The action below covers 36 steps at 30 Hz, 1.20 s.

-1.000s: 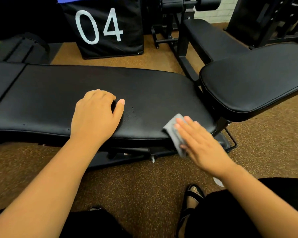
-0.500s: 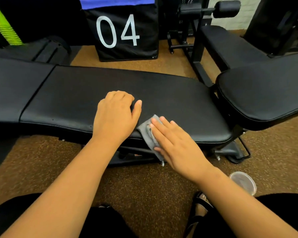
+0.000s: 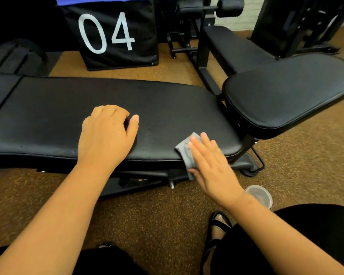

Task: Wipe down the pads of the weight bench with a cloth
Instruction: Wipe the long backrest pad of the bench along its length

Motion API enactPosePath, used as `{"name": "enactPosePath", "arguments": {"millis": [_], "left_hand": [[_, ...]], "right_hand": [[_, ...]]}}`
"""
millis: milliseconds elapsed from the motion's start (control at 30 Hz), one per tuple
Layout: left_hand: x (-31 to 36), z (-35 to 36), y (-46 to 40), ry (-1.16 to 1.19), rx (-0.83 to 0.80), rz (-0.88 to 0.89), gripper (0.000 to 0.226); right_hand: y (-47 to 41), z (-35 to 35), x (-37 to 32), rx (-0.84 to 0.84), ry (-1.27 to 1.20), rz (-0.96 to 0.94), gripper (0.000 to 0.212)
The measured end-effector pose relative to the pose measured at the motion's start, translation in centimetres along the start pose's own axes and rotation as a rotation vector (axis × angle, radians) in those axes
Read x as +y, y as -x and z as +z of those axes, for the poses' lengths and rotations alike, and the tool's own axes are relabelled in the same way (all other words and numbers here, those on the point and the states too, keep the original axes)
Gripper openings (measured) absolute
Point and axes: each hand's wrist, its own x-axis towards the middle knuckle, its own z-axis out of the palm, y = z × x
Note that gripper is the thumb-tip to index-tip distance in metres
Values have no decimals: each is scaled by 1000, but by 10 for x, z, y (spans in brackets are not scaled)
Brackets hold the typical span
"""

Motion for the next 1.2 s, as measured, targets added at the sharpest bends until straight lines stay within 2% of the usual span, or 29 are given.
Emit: {"name": "enactPosePath", "arguments": {"millis": [100,267,400,533,600,667,733,800,867,967,1100,1200], "left_hand": [[0,1,-1,-20,-8,-4,41],[0,3,-3,-41,-20,-18,44],[1,3,-3,-35,-15,-18,43],[2,2,-2,-29,-8,-24,41],[2,2,-2,-32,-13,-22,41],[1,2,-2,-30,-12,-21,41],[1,2,-2,-30,-9,-24,41],[1,2,-2,-33,-10,-29,41],[1,3,-2,-32,-9,-33,41],[2,3,-1,-29,-7,-30,41],[1,2,-2,-29,-12,-26,41],[1,2,-1,-34,-5,-17,41]], "right_hand": [[-7,6,-23,62,-32,45,59],[17,20,-30,206,-197,542,64],[7,17,-35,310,-367,777,62],[-18,6,-2,471,-581,1168,61],[-25,-1,31,447,-680,1387,52],[-26,-5,52,354,-845,1516,43],[-21,-5,52,301,-919,1533,28],[-15,1,34,352,-922,1530,22],[-9,7,14,430,-935,1501,35],[-9,3,12,406,-869,1453,46],[-19,-15,57,177,-752,1420,47],[-26,-26,66,19,-538,1300,40]]}}
